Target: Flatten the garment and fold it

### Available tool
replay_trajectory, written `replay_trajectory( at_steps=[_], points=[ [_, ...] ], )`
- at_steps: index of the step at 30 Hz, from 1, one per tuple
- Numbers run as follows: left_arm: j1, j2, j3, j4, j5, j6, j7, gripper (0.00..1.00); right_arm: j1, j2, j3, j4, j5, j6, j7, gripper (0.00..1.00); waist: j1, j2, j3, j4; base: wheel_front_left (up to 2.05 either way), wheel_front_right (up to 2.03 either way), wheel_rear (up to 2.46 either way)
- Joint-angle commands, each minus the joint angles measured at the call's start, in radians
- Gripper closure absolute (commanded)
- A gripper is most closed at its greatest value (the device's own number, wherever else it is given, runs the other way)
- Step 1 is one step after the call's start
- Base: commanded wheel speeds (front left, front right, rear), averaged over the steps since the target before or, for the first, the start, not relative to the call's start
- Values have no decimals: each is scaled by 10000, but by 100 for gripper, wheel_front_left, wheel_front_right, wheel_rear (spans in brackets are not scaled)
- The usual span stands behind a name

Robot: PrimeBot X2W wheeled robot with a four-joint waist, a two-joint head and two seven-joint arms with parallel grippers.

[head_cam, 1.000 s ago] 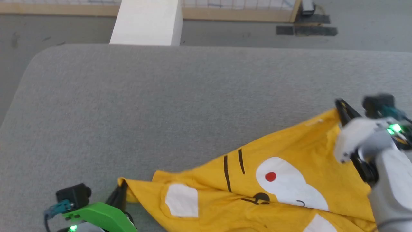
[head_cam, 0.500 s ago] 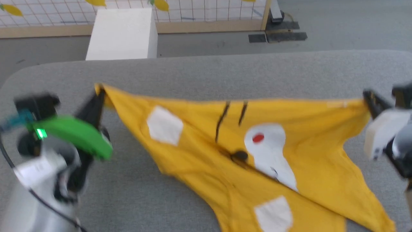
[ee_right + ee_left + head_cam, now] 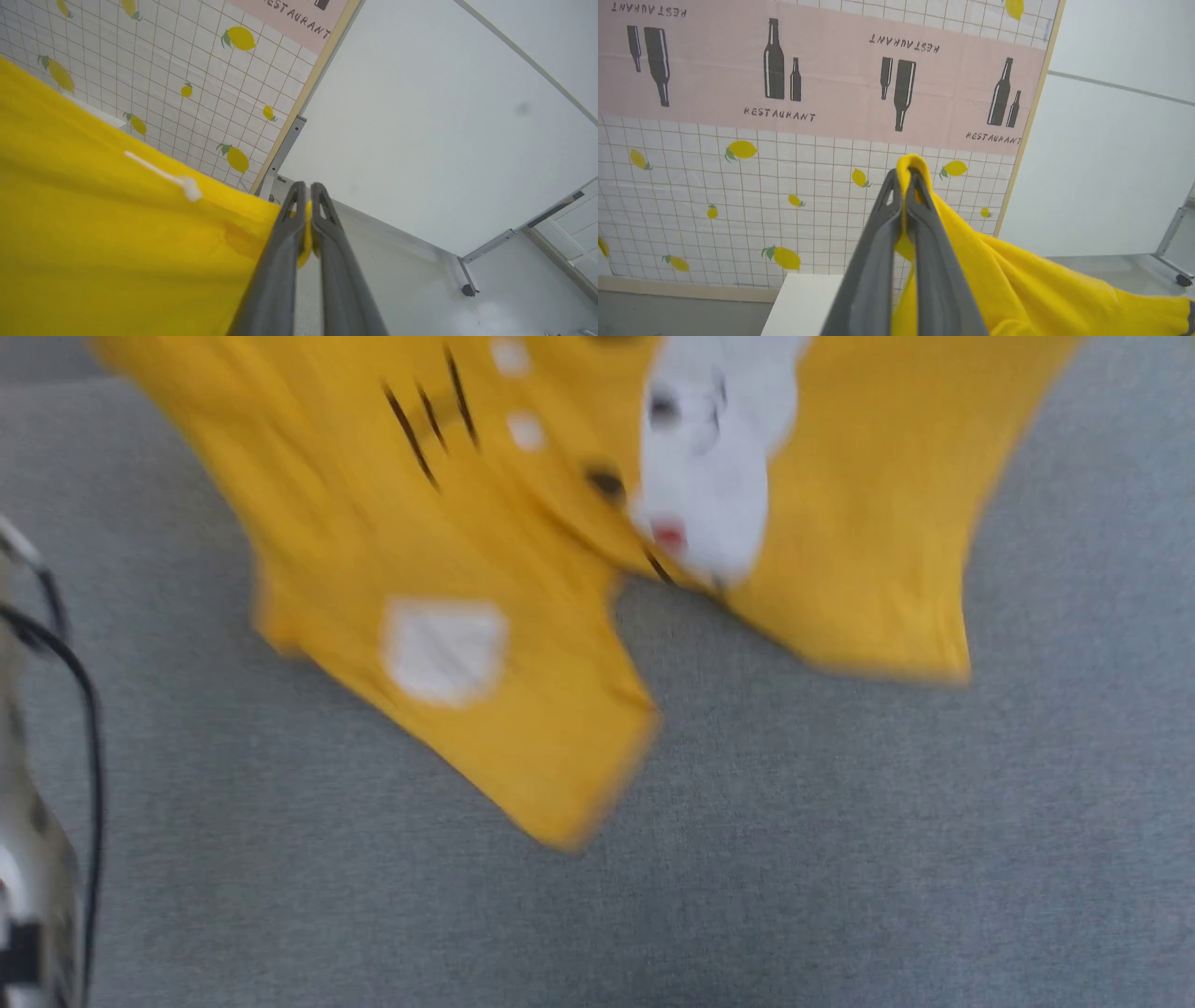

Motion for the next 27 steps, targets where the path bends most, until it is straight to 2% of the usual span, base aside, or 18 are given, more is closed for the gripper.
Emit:
replay_trajectory(
  at_steps=[1,7,10,14,17,22,25,27],
  points=[
    [-719,90,152,159,115,121,-283,100,-561,170,-55,245,-197,-17,-194,100,-1,0,1603,-389,0,0,0],
    [-3566,142,548,579,672,325,-2227,100,-2769,878,-764,1054,-1457,-17,-1390,100,-1,0,2555,-522,0,0,0],
    [-4480,144,571,620,827,103,-3264,100,-3530,1107,-1035,1193,-2282,-17,-2092,100,-1,0,2766,-500,0,0,0],
    [-4747,204,437,877,1061,-177,-4164,100,-3952,1313,-1281,1417,-2823,-17,-2637,100,-1,0,2825,-383,0,0,0],
    [-4258,262,334,1424,1074,-294,-4189,100,-3734,1389,-1371,1765,-2890,-17,-2787,100,-1,0,2747,-262,0,0,0],
    [-2438,463,11,2865,1237,-353,-3825,100,-2516,1552,-1091,2707,-2554,-17,-3008,100,-1,0,2341,-126,0,0,0],
    [-1076,717,-530,3747,1644,-469,-3425,100,-1510,1728,-825,3383,-2143,-17,-3200,100,-1,0,1950,-85,0,0,0],
    [-157,942,-1135,4213,2087,-701,-3100,100,-769,1785,-454,3796,-1927,-17,-3349,100,-1,0,1620,-65,0,0,0]
  ],
)
